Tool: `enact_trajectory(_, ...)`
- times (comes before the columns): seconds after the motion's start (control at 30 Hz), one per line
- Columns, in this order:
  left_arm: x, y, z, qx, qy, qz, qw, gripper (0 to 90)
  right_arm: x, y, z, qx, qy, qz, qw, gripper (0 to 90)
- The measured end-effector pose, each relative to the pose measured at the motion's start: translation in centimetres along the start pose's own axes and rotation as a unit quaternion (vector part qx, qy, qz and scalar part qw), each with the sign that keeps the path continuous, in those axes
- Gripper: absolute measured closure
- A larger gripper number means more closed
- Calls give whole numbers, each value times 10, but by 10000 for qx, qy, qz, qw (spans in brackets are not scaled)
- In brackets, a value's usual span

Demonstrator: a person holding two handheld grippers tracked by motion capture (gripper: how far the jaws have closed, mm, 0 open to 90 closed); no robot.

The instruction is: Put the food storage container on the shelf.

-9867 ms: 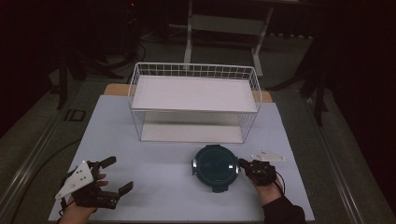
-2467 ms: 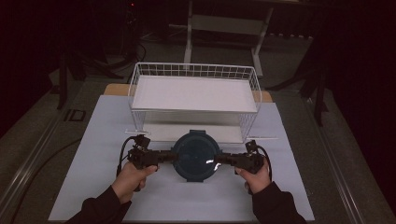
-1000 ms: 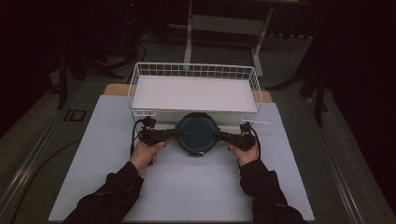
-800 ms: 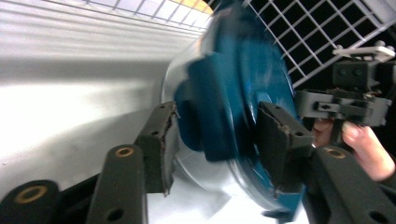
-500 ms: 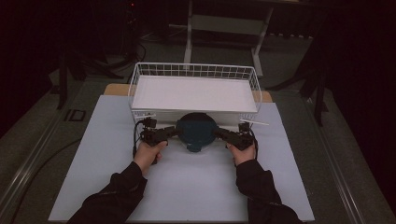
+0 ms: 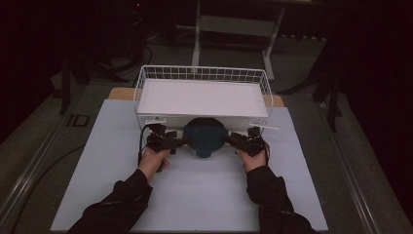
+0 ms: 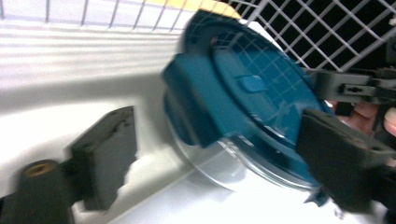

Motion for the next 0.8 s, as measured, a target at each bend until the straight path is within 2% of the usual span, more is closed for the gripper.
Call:
enact_trajectory(0.07, -1, -4, 6, 31, -14, 22, 10000, 71, 0, -3, -3, 8, -127, -5, 9999, 390)
enact_trajectory(0.1, -1, -6, 9, 66, -59, 23, 10000, 0, 0, -5, -7, 28, -134, -69, 9999, 389)
enact_trajectory(0.17, -2, -11, 12, 192, 55, 48, 9998, 0, -2, -9, -9, 61, -299, -22, 9995, 388)
enact_trajectory(0.23, -2, -16, 17, 211, 219, 22, 9995, 0, -3, -13, -14, 74, -414, -27, 9991, 388)
enact_trajectory(0.3, -1, -23, 24, 282, 503, 1, 9983, 0, -4, -19, -19, 67, -542, 6, 9985, 393)
enact_trajectory(0.43, 3, -35, 37, 406, 721, -75, 9965, 0, -2, -29, -32, -71, -579, -43, 9983, 406)
enact_trajectory(0.53, 3, -45, 44, 453, 842, -21, 9954, 0, 1, -37, -44, -208, -642, -76, 9977, 423)
enact_trajectory(0.7, 6, -63, 58, 474, 1116, 55, 9926, 0, 9, -44, -61, -493, -680, -147, 9964, 526)
enact_trajectory(0.8, 9, -72, 65, 535, 1193, 83, 9914, 0, 15, -44, -69, -530, -752, -251, 9954, 578)
Point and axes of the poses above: each handheld gripper's, and its own axes: y roughly forward along the jaws, x roughly out of its underside, z roughly to its right, the point moved 2 cm from there along y, roughly forward along the jaws, and after that the axes turned 10 degrees about z, right-handed, at the moved point
